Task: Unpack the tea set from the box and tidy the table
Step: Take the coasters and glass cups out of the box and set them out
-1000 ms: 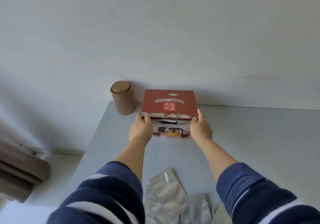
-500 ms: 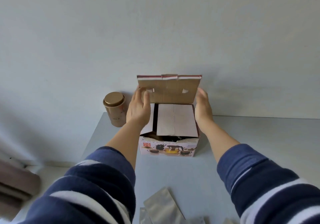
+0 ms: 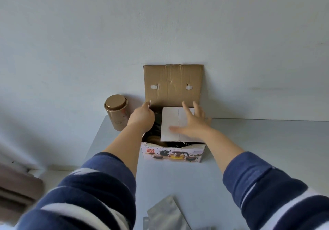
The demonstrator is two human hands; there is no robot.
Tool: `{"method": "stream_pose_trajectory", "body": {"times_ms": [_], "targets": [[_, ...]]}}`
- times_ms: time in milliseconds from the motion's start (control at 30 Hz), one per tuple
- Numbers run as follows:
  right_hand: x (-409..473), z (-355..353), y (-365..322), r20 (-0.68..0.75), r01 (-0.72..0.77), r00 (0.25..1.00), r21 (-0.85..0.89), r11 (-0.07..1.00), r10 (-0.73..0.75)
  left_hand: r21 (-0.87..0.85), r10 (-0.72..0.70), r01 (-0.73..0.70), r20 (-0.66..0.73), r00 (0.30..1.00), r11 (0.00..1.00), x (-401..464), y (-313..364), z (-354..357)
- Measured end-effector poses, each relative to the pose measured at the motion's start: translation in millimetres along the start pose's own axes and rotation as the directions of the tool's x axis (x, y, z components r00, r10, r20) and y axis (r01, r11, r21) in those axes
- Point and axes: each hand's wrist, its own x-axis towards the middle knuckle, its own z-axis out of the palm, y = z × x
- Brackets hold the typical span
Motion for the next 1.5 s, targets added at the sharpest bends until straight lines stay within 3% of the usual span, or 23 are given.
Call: {"method": "stream_pose_trajectory", "body": {"times_ms": [67,200,300,400,500,567,600,667,733,767,800,867,933,967,1000,1067,1133,1200,1267,1333,1500], "targets": [[-12.9,7.2,1.4,0.059,0.042,0.998,-0.061,0.997,-0.039,0.106,-0.012,0.011,0.006,1.0,0.994,-1.3,-6.9,-14.3],[-30.3,11.8,3.7,0.026,0.094,0.996,-0.189,0.977,-0.091,0.331,-0.059,0.066,-0.032,0.998,0.941,-19.0,-25.3,-26.6],[-42.5,10.0,3.9,-0.116,0.198,0.966,-0.247,0.949,-0.231,0.346,-0.067,0.092,-0.085,0.994,0.934,-36.3,-39.2,-12.3],[-58.7,5.4,5.6,-0.413,0.288,0.858,-0.107,0.952,-0.306,0.302,-0.089,0.104,-0.065,0.994,0.948,-49.1,-38.9,9.1],[-71.8,6.0,9.9,-0.636,0.221,0.772,0.257,0.941,-0.007,0.125,-0.149,0.157,-0.078,0.986,0.98,-57.8,-33.9,24.3],[-72.6,9.8,20.0,-0.602,0.158,0.738,0.593,0.789,0.305,0.046,-0.193,0.199,-0.103,0.976,0.979,-62.2,-31.7,30.2],[-71.3,12.4,26.2,-0.515,0.136,0.741,0.743,0.655,0.431,0.007,-0.212,0.215,-0.123,0.969,0.977,-64.3,-30.9,32.5],[-68.4,16.6,38.5,-0.24,0.088,0.763,0.958,0.272,0.6,-0.061,-0.227,0.22,-0.166,0.96,0.974,-67.8,-30.2,35.5],[-68.1,23.1,51.4,0.059,0.021,0.766,0.993,-0.117,0.64,-0.079,-0.224,0.213,-0.199,0.954,0.974,-70.0,-29.0,36.2],[-69.5,28.7,57.5,0.186,-0.022,0.761,0.965,-0.262,0.622,-0.073,-0.223,0.212,-0.212,0.952,0.975,-71.2,-27.6,35.0],[-71.4,34.1,62.1,0.287,-0.089,0.756,0.935,-0.343,0.588,-0.045,-0.217,0.212,-0.23,0.949,0.976,-72.1,-26.1,33.0],[-72.4,44.6,67.3,0.438,-0.266,0.722,0.89,-0.37,0.536,0.115,-0.134,0.172,-0.282,0.95,0.978,-71.2,-22.9,29.9],[-69.2,43.8,67.3,0.512,-0.434,0.651,0.857,-0.278,0.56,0.346,0.014,0.084,-0.271,0.963,0.934,-69.6,-15.4,27.2],[-65.1,40.5,66.3,0.481,-0.478,0.631,0.859,-0.184,0.609,0.434,0.059,0.049,-0.231,0.971,0.899,-69.3,-9.6,26.8],[-61.0,34.6,63.3,0.391,-0.484,0.627,0.873,-0.057,0.674,0.499,0.06,0.038,-0.18,0.982,0.866,-69.0,-2.3,26.7],[-50.8,19.7,55.5,0.019,-0.352,0.709,0.876,0.33,0.705,0.624,-0.012,0.052,-0.068,0.998,0.78,-68.1,14.5,27.2],[-41.6,0.9,42.4,-0.3,-0.151,0.831,0.689,0.709,0.468,0.724,-0.11,0.047,0.04,0.993,0.688,-64.6,28.2,28.6],[-31.1,-15.6,27.9,-0.374,0.032,0.919,0.394,0.919,0.128,0.787,-0.207,0.001,0.161,0.965,0.617,-59.5,35.2,31.3],[-16.0,-23.0,19.8,-0.245,0.095,0.967,0.103,0.99,-0.068,0.81,-0.27,-0.02,0.219,0.938,0.587,-57.8,39.6,31.3],[-3.7,-24.9,16.2,-0.083,0.085,0.992,-0.114,0.99,-0.095,0.826,-0.313,-0.054,0.272,0.91,0.561,-56.5,44.7,31.1],[14.9,-26.4,16.1,0.024,0.088,0.996,-0.313,0.946,-0.085,0.773,-0.392,-0.065,0.391,0.833,0.631,-9.4,27.0,60.7]]}}
